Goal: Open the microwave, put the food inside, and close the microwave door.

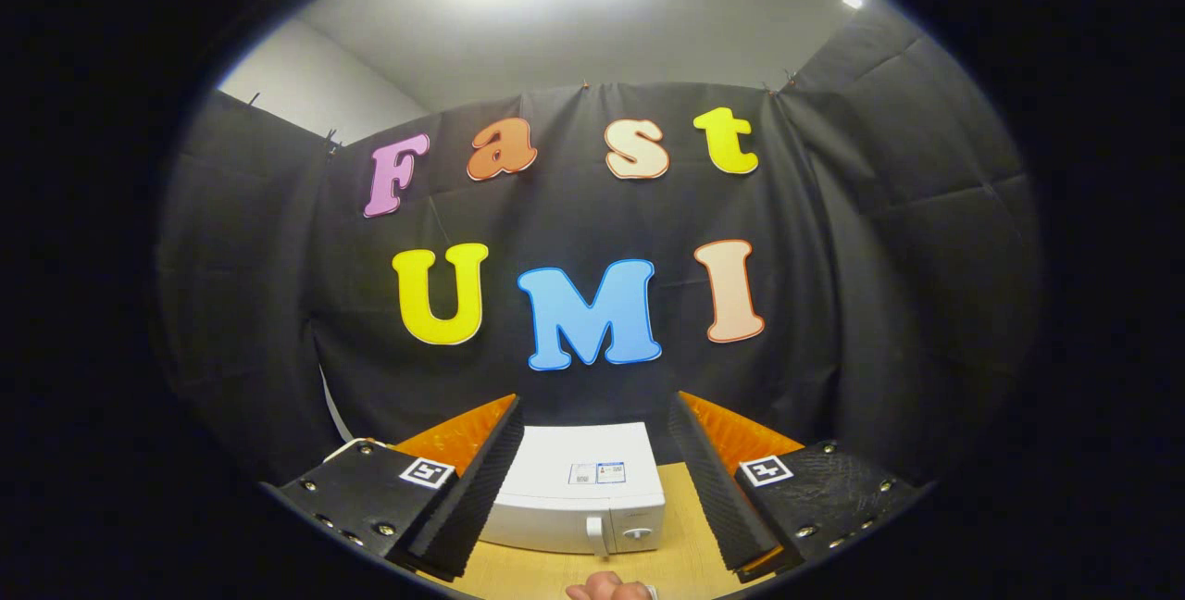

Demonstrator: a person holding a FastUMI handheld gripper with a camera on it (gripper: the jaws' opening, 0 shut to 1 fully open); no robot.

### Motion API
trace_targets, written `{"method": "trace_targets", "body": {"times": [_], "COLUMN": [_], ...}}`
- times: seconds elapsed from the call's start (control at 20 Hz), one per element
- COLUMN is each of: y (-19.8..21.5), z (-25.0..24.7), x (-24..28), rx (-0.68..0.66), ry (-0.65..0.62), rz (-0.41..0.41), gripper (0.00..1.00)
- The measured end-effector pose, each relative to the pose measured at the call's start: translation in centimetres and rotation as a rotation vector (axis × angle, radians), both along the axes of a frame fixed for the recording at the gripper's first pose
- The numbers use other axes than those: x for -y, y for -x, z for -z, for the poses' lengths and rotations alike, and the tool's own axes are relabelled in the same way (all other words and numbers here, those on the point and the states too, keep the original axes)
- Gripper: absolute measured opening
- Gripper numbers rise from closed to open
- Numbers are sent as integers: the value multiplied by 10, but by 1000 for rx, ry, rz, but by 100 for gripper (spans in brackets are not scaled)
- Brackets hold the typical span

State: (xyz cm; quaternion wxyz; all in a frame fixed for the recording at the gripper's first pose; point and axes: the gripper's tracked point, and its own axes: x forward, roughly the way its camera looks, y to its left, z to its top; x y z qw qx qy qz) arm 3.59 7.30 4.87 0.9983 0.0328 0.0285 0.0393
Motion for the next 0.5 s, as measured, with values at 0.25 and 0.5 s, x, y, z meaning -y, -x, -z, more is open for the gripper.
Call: {"method": "trace_targets", "body": {"times": [0.25, 0.5], "y": [-5, -15], "z": [5, 19], "x": [14, 33], "rx": [-1, -22], "ry": [11, 13], "rz": [29, 48], "gripper": [96, 96]}}
